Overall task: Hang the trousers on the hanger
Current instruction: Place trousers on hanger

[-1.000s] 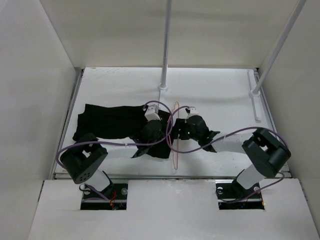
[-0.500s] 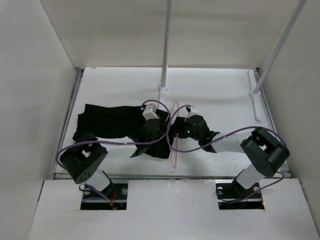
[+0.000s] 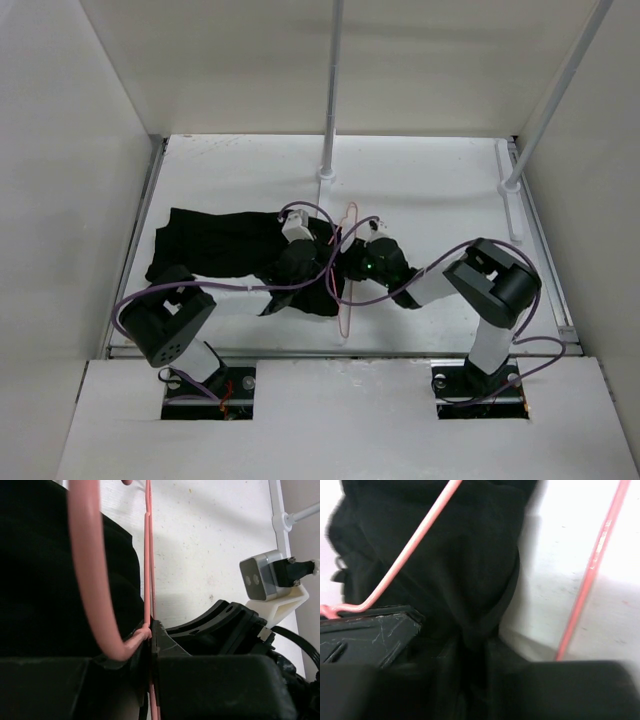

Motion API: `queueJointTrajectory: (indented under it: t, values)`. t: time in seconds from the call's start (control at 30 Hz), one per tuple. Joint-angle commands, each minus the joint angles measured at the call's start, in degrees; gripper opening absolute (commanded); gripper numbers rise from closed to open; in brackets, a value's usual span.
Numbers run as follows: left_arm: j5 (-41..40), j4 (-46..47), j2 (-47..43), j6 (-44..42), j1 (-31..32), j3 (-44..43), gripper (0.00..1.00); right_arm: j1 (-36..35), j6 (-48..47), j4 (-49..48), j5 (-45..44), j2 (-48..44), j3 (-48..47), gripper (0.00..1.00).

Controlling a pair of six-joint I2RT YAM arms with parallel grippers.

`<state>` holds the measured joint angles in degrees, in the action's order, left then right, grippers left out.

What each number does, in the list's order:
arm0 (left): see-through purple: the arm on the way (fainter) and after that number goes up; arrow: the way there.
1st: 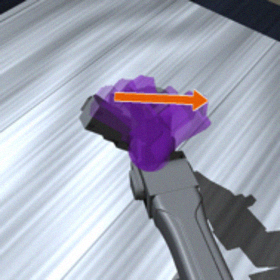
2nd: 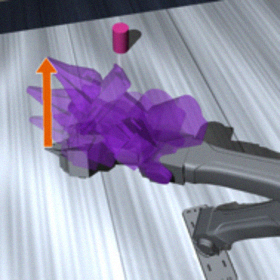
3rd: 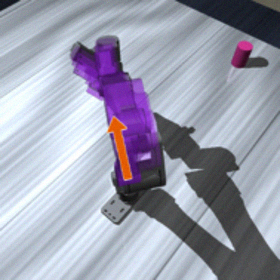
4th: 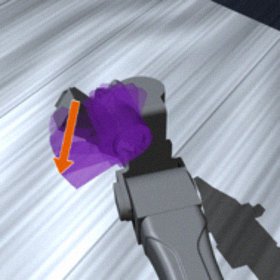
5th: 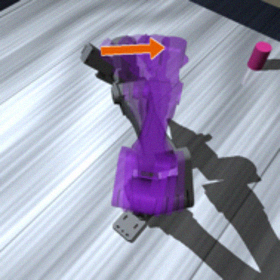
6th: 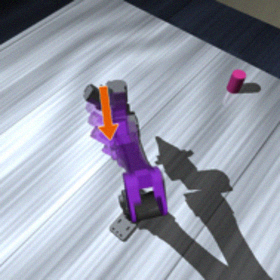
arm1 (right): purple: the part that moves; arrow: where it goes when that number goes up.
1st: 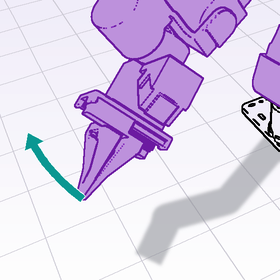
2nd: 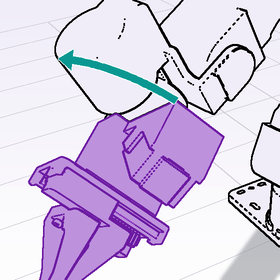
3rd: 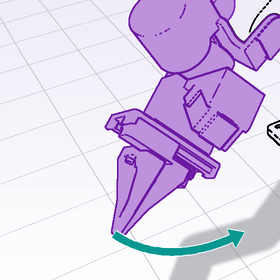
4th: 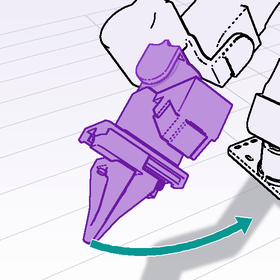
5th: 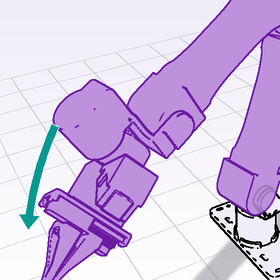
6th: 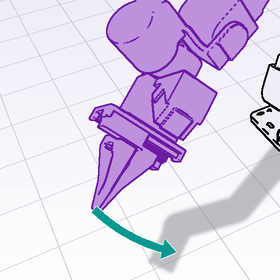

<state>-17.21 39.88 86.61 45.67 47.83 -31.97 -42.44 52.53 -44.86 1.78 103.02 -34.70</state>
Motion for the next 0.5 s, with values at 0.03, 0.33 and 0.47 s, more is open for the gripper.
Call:
queueJointTrajectory:
  t: [0.03, 0.33, 0.47]
  values:
    - [1.0, 3.3, -2.7, 1.3, -0.4, 0.9, 0.04, -0.3, 5.6, -15.7, 1.9, -1.8, 2.3, 0.16]
    - [0.7, -3.8, -13.1, 0.6, -0.9, -1.1, 0.04, 1.2, 2.2, 0.2, 1.1, -22.8, 0.3, 0.13]
    - [1.1, -8.0, -15.2, -0.3, -2.0, -3.3, 0.04, 1.4, 1.6, 8.7, -0.7, -29.1, -1.2, 0.12]
